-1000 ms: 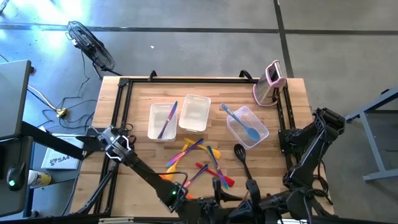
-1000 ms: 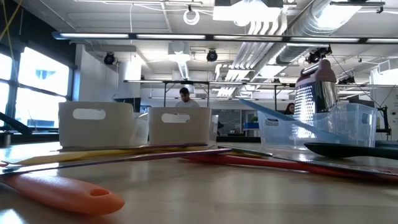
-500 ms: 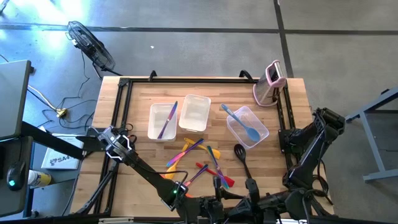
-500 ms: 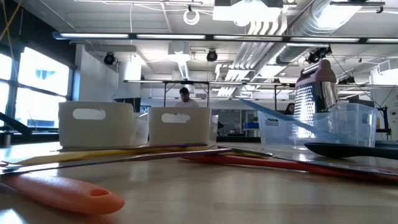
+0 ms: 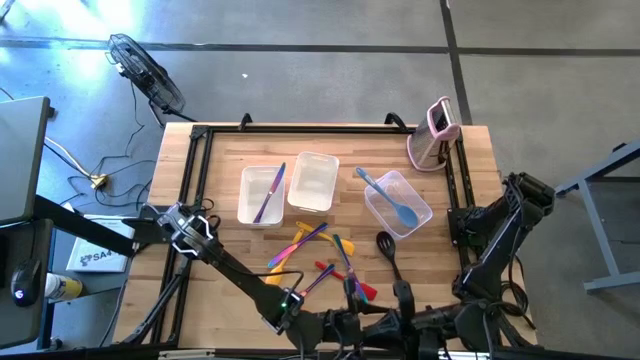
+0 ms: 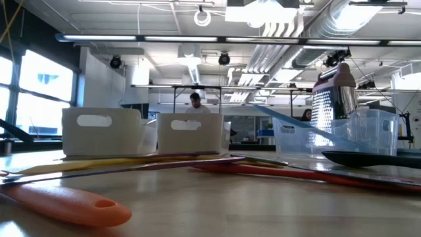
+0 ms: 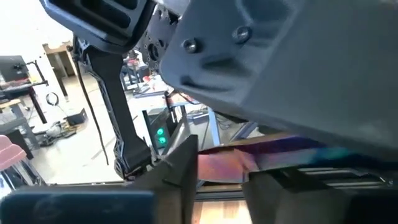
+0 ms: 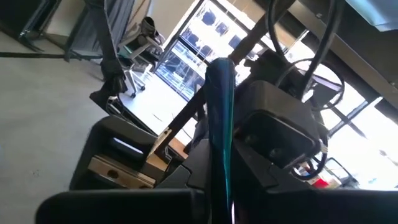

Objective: Pick & Place Kitchen Items
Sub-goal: Put the blue table knife into the left white bin

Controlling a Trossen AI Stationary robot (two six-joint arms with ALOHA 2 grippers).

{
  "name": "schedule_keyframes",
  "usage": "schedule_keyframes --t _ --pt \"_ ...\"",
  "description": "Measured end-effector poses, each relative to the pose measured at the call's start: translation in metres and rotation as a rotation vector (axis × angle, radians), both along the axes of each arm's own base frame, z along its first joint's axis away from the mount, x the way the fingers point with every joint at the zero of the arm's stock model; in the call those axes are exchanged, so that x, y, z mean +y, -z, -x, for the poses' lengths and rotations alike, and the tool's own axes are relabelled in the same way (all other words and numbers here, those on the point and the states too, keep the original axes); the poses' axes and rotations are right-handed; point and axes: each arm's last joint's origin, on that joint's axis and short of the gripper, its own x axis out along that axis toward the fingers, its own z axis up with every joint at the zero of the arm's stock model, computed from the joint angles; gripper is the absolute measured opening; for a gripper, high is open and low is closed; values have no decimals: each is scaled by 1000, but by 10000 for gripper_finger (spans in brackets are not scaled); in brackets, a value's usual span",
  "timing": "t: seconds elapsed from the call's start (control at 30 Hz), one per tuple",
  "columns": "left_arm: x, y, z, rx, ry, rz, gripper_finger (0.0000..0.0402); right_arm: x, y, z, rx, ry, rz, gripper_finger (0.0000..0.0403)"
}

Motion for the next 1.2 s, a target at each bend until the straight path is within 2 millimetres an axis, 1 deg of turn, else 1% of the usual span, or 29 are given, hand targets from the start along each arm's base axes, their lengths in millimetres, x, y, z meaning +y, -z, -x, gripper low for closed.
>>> schedule_keyframes --t 0.1,0.13,0.33,0.57,0.67,0.9,1.2 --pt "0 0 0 1 -6 -23 26 0 0 0 3 -11 1 25" --pt "0 0 0 3 -10 -33 17 0 0 0 4 -13 3 23" --pt "0 -2 1 32 -17 -62 9 0 1 0 16 -17 -7 14" --pt "1 -4 1 29 -37 -58 9 2 1 2 12 -21 -4 50" --pt "1 -5 2 28 -37 -56 9 4 -1 4 -4 -26 4 59" --pt "1 -7 3 25 -35 -55 7 9 -4 11 -57 -33 89 63" --pt "0 -9 5 23 -35 -52 5 10 -6 13 -69 -14 71 64"
